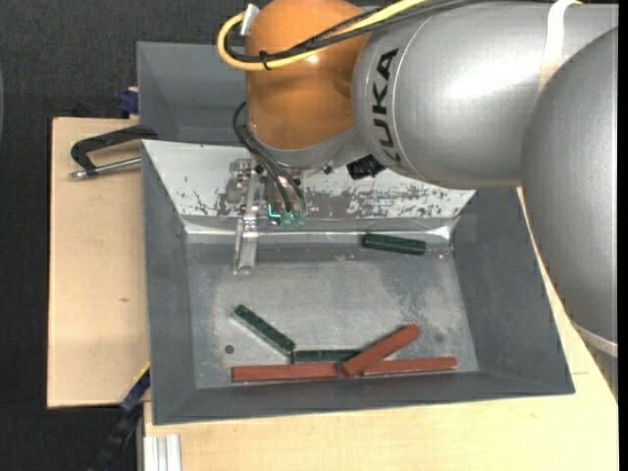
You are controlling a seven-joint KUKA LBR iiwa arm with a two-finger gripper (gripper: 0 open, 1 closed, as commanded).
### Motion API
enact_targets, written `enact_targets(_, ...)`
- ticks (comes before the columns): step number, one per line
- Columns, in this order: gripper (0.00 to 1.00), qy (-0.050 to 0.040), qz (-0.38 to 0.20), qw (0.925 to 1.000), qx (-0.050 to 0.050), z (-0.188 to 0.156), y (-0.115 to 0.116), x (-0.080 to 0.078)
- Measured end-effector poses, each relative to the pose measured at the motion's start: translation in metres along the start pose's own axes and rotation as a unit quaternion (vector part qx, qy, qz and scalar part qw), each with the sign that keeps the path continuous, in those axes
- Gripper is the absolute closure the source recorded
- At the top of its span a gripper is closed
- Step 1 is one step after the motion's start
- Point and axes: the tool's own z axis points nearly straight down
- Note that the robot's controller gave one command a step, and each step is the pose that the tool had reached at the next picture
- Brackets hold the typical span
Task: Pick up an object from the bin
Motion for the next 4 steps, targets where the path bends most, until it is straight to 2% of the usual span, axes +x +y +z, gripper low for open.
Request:
enact_targets(1, 0.00, -0.0043, 0.001, 1.0000, -0.001, -0.005, -0.001, -0.002)
enact_targets(2, 0.00, -0.0050, 0.056, 0.9984, -0.001, 0.067, -0.021, 0.024)
enact_targets(3, 0.00, -0.0035, 0.141, 0.9900, -0.001, 0.064, -0.067, 0.031)
enact_targets(4, 0.00, -0.0025, 0.163, 0.9866, -0.001, 0.103, -0.060, 0.089)
